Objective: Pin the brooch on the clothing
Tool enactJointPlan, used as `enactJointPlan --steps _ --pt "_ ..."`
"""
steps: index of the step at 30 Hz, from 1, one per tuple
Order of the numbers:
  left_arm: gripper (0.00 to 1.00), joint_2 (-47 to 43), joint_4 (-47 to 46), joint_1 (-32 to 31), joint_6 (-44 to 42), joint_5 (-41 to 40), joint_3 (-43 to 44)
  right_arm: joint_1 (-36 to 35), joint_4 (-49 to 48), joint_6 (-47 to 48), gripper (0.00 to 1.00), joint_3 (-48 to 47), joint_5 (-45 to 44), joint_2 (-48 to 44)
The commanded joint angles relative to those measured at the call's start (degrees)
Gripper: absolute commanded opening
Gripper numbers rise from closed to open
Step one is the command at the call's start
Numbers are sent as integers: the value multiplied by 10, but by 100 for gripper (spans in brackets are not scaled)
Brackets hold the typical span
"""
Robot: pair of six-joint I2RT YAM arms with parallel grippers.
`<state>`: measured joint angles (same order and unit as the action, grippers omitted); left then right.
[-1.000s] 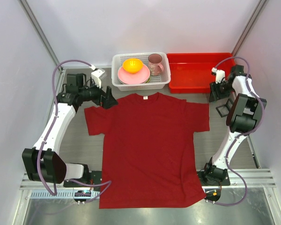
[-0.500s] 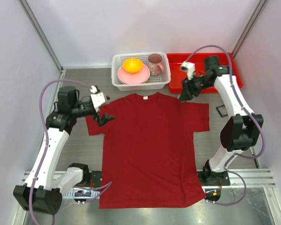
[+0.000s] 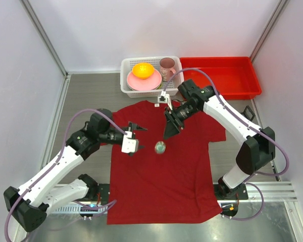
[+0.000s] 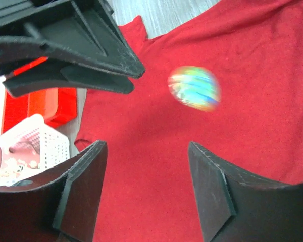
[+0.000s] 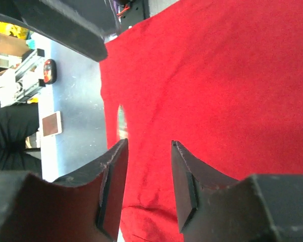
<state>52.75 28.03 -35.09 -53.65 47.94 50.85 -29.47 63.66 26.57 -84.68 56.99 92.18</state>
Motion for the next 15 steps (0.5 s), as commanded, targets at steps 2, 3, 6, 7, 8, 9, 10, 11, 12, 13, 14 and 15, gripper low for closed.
enactJointPlan --steps 2,3,6,7,8,9,10,11,12,13,14,15 --pt "63 0 -81 -63 -38 -68 -22 -26 -19 -31 34 25 70 -26" --pt "61 2 -82 -75 -39 -76 -22 -30 -20 -33 34 26 72 -25" --pt "55 14 -76 -90 -42 -79 -16 -35 -29 -49 34 34 83 -21" --pt "52 16 -68 -94 -56 -80 -15 -36 -34 -59 34 42 79 -21" --pt "52 23 -33 -97 -66 -86 -9 -36 -48 -62 34 47 72 -21" --pt "53 25 -15 -99 -68 -96 -5 -36 -55 -65 34 51 37 -24" --pt "56 25 10 -98 -73 -120 9 -36 -61 -71 40 62 14 -26" --pt "58 21 87 -96 -78 -116 17 -35 -63 -71 42 67 -5 -29" --pt "61 5 138 -84 -88 -102 24 -32 -65 -70 48 74 -37 -39" --pt "64 -6 195 -82 -108 -54 35 -24 -73 -76 51 85 -49 -45" --pt "67 -13 298 -85 -131 -32 37 -16 -91 -89 54 108 -57 -51" --pt "68 -22 330 -93 -107 -16 41 -11 -100 -99 56 122 -63 -55"
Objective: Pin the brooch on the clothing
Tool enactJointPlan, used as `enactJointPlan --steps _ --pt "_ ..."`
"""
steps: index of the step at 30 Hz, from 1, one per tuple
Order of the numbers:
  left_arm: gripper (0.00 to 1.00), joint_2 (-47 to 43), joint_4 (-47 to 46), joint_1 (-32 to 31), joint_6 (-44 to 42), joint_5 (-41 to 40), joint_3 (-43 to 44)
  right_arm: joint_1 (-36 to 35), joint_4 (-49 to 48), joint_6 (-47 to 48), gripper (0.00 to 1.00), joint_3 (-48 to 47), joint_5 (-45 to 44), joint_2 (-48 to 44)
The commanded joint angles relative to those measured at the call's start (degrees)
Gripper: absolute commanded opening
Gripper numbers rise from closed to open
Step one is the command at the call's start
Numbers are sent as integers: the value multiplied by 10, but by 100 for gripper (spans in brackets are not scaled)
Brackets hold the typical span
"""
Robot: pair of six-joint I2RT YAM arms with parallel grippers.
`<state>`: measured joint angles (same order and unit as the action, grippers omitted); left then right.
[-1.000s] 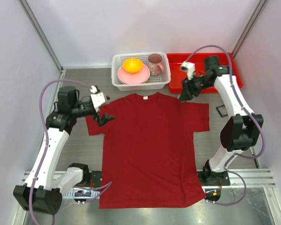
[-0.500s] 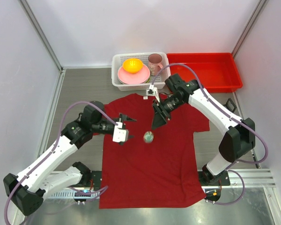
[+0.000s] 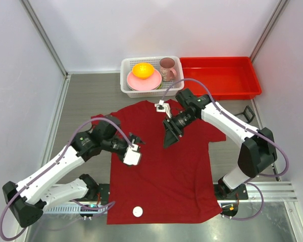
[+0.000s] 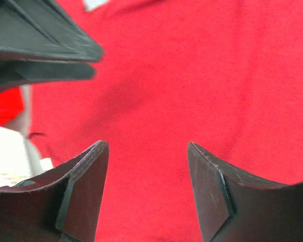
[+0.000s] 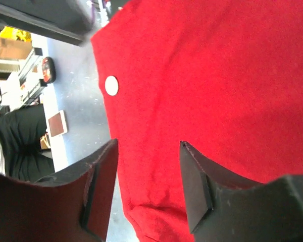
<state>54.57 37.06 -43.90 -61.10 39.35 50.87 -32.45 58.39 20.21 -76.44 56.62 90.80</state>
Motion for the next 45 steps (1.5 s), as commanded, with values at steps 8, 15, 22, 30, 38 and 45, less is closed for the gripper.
enactJointPlan --steps 8,15,22,30,38,45 --pt "69 -32 219 -276 232 -90 -1 61 -102 -54 60 142 -183 -72" --pt "64 26 132 -431 338 -241 -44 188 -109 -68 60 133 -182 -70" --pt "62 55 50 -567 375 -307 -79 235 -119 -65 60 144 -174 -79" --pt "63 111 -20 -640 371 -273 -99 250 -114 -61 60 142 -162 -82" --pt "65 150 -34 -639 345 -249 -100 252 -109 -61 60 140 -144 -71" --pt "60 175 -27 -625 346 -241 -83 252 -110 -70 59 143 -129 -69"
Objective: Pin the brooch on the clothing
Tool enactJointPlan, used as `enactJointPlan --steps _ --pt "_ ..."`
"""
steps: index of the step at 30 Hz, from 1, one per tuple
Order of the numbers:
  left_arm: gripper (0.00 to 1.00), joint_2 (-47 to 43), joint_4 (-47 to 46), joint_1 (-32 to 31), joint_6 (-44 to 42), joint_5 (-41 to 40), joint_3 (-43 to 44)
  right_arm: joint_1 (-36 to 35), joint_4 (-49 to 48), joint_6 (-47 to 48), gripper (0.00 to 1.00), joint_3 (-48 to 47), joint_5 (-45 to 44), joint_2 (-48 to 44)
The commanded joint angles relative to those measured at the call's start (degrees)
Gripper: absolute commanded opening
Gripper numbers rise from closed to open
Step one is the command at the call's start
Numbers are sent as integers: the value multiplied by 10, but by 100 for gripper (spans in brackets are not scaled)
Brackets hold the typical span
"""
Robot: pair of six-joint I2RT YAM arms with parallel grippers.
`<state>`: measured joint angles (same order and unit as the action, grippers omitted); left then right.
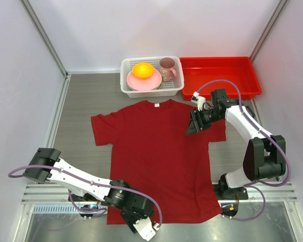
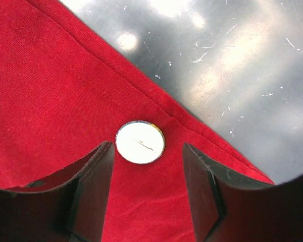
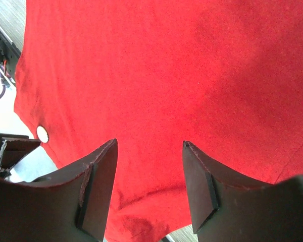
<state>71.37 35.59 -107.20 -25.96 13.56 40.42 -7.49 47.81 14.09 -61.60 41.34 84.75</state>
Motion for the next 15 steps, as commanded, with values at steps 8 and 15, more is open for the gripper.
enactJointPlan --steps 8,15 --pt "57 19 -4 33 -16 6 30 3 -4 -20 59 10 30 -15" --pt "57 28 8 35 -57 15 28 4 -1 -21 59 10 24 -23"
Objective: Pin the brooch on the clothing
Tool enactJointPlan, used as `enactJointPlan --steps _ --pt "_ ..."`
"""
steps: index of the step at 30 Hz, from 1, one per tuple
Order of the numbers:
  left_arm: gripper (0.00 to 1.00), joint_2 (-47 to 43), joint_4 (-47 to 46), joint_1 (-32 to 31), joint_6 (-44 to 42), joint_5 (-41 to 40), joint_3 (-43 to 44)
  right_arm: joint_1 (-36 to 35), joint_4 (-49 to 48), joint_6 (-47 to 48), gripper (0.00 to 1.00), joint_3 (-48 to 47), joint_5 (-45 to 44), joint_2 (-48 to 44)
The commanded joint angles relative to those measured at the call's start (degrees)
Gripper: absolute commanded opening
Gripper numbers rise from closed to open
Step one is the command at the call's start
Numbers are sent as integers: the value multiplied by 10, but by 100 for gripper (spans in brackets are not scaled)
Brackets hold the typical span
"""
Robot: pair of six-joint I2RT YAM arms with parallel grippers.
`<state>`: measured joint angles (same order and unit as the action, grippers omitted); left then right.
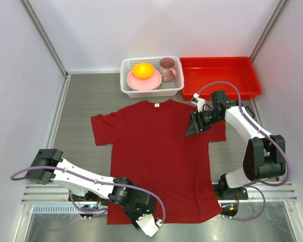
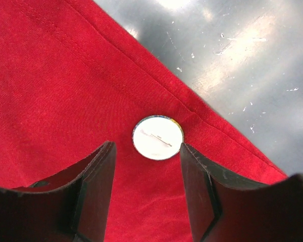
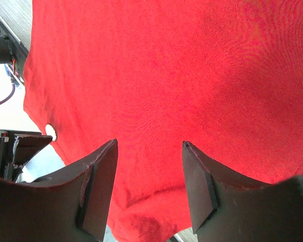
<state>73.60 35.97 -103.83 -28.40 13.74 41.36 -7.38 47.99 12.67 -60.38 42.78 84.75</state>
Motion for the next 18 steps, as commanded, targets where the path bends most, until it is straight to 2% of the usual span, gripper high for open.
enactJointPlan --steps 1,10,18 --pt "58 11 4 1 -35 13 21 3 -3 -7 59 -1 10 -23" --pt "60 35 19 1 -44 26 30 12 1 -5 59 3 12 -37" --pt "56 33 10 1 -51 31 14 19 -1 -9 59 -4 19 -26"
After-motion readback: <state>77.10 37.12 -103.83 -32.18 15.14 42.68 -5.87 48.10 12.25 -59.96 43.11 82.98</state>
